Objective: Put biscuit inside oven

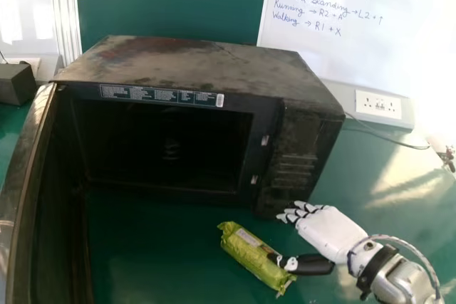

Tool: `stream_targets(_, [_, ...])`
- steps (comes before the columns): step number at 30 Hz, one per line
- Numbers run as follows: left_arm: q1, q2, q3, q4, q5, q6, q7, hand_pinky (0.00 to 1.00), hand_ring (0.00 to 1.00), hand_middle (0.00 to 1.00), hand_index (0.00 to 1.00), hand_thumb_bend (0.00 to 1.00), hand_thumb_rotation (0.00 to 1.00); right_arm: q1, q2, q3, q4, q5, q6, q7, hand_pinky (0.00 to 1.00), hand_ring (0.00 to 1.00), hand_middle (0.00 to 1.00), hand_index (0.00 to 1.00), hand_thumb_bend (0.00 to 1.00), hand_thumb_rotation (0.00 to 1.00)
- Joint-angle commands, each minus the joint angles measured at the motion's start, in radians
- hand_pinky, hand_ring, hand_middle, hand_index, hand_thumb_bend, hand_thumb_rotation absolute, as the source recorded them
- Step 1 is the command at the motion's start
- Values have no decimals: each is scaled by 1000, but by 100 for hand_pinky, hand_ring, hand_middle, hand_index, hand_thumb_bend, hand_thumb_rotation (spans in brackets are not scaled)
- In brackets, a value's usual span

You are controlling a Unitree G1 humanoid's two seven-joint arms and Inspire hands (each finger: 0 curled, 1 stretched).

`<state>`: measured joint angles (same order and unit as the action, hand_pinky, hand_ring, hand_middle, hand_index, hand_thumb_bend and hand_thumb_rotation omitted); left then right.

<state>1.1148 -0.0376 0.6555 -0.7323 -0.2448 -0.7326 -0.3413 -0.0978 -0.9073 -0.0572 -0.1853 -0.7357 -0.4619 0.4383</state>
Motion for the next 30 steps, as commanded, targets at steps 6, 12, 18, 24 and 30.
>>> stream_targets(6, [-19,32,21,18,4,1,10,96,85,87,88,100,71,-23,-2,46,-16,-5,35,23,73,94,94,92,80,85])
stream_targets(12, [-20,40,-91,103,-177,-90,-55,94,85,87,87,100,72,-24,5,58,-17,-11,49,10,93,99,95,93,92,100])
stream_targets(18, [94,32,-200,162,-480,-76,-186,96,85,88,87,100,73,-30,4,69,-16,-12,55,5,100,100,100,100,100,98])
stream_targets(24, [139,31,-219,159,-652,-4,-280,94,85,88,87,100,74,-40,-2,70,-7,2,42,-1,100,100,100,100,100,88])
stream_targets(30, [115,-1,-192,183,-674,25,-294,93,84,87,86,100,73,-34,-9,62,-2,12,38,-6,100,100,100,100,100,88])
